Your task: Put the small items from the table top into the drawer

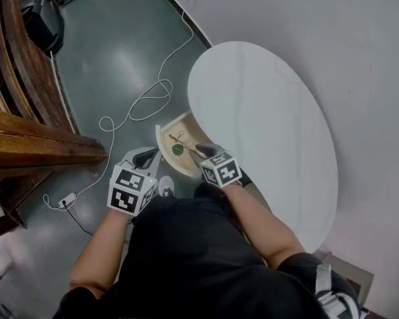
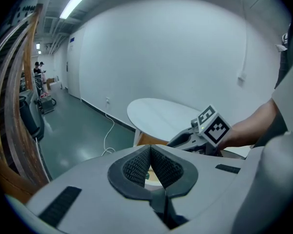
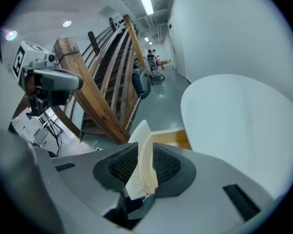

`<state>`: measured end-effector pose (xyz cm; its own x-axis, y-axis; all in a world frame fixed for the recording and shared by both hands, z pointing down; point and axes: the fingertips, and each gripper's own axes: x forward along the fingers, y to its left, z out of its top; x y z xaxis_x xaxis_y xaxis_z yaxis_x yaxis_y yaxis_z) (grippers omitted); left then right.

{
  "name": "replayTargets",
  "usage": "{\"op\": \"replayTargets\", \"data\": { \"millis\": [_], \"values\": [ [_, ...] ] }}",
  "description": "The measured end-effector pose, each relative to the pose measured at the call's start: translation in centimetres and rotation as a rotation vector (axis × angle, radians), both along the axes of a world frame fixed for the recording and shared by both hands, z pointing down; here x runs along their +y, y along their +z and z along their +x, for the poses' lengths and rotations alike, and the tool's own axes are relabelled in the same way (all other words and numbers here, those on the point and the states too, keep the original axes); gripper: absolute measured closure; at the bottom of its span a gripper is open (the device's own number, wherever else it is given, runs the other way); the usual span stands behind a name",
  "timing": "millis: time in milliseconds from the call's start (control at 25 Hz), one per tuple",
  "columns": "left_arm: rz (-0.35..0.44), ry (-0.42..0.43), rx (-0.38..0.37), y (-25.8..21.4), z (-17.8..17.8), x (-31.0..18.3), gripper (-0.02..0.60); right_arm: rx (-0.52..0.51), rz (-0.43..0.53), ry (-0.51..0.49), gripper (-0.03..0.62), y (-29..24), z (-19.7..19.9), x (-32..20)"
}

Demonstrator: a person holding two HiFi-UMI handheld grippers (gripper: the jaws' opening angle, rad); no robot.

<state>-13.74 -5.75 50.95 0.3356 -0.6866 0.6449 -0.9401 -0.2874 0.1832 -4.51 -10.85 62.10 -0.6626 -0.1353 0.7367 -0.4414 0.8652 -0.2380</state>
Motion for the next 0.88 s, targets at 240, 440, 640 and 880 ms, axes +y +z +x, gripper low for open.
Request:
{"op": "replayTargets", "data": {
  "millis": [240,440,640,880],
  "values": [
    [0.062,0.023,0.008,-2.3,0.4,-1.5,0.566,-0.173,0.074,0.086,0.564,-7.4,-0.2,-1.4],
    [0.119,0.058,0.019,-4.4,1.2,-2.3,0.566,-0.276,0.147,0.143,0.578,-12.9,0.7,-1.4],
    [0.165,0.098,0.031,-5.7,2.4,-2.9,0.566,-0.312,0.198,0.18,0.585,-15.7,2.7,-0.9],
    [0.191,0.143,0.031,-7.0,3.6,-3.0,0.566,-0.327,0.242,0.209,0.585,-17.8,4.5,-0.4]
  ]
}}
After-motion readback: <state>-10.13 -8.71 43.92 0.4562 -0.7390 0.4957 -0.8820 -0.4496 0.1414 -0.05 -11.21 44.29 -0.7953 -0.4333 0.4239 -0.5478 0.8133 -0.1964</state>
